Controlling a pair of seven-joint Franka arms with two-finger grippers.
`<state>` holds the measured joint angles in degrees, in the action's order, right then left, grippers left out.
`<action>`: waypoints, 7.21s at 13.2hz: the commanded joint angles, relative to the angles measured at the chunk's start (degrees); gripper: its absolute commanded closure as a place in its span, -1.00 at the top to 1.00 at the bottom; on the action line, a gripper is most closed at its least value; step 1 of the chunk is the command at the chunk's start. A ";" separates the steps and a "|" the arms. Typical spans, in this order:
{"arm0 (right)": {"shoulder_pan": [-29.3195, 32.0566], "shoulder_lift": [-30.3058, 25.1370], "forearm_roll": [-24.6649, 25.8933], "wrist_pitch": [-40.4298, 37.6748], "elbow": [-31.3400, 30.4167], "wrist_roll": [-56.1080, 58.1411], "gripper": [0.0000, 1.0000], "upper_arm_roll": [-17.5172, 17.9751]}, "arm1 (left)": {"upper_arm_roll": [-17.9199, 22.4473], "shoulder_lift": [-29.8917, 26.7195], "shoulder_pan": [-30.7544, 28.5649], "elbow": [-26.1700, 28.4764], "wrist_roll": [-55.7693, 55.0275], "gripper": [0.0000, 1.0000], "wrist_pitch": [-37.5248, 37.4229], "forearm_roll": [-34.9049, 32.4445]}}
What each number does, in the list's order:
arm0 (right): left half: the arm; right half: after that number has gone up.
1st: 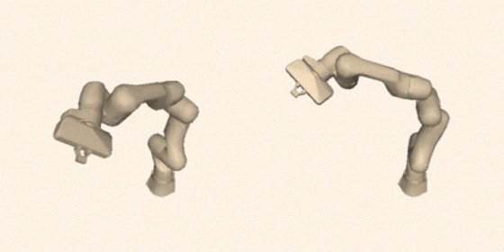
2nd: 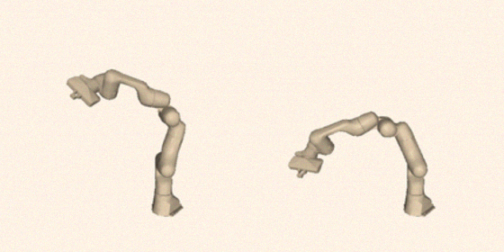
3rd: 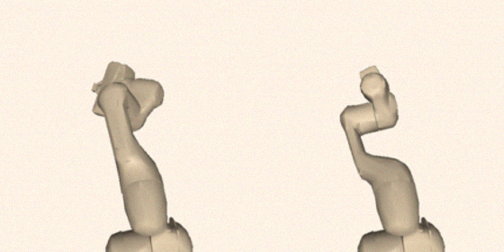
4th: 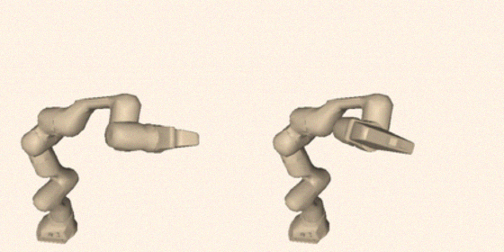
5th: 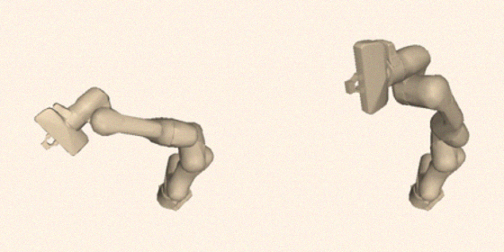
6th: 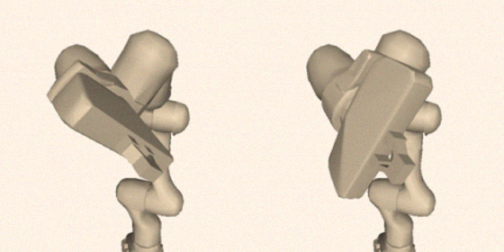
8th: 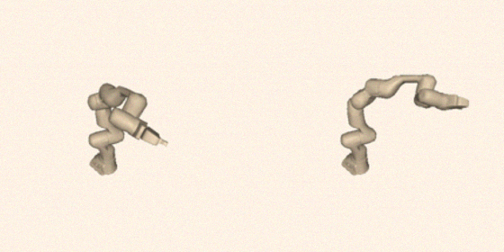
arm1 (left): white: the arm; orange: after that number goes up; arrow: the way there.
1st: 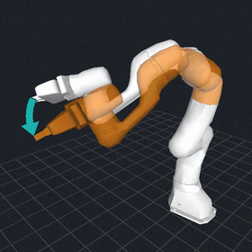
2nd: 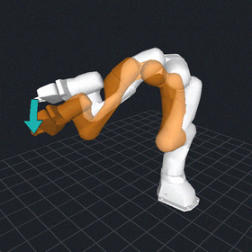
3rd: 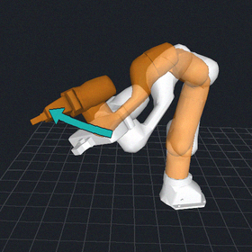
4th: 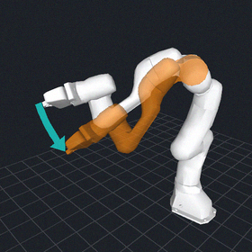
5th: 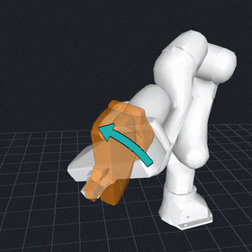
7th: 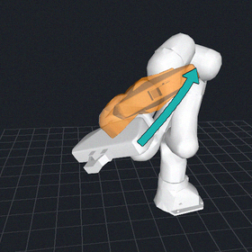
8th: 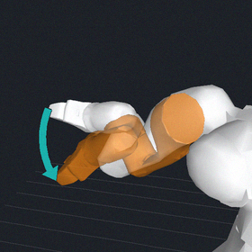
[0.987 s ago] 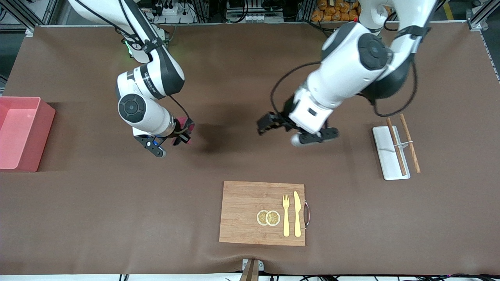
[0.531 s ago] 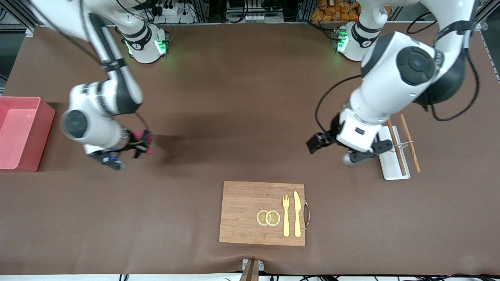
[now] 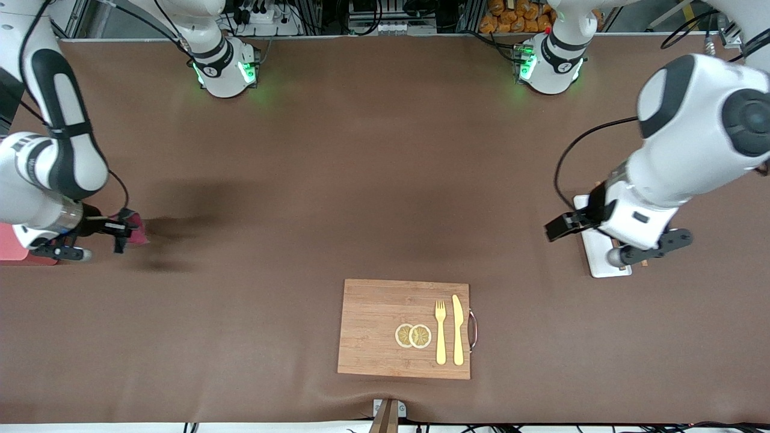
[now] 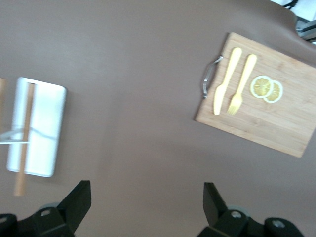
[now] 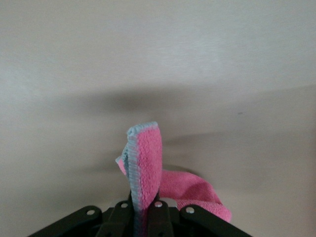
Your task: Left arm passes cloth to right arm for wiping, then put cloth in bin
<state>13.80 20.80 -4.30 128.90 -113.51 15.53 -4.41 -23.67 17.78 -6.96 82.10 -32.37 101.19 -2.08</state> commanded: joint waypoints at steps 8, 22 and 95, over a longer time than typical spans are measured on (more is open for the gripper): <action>-18.06 -1.02 1.05 -5.67 0.84 -31.63 -1.00 1.42 | 16.98 -20.66 7.75 14.04 21.63 1.00 -8.46 -0.74; -27.97 -1.20 -0.89 -17.53 13.48 -51.34 -1.00 1.33 | 19.89 -23.40 10.83 10.44 35.89 1.00 -16.47 -0.83; -10.63 -21.41 7.90 -35.82 24.13 -13.86 1.00 4.14 | 23.14 -20.06 15.31 4.20 29.56 1.00 -17.87 0.14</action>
<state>4.36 -2.08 1.74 93.80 -91.80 3.73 -0.14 -0.44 -2.19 8.58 86.45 -2.65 83.21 -2.22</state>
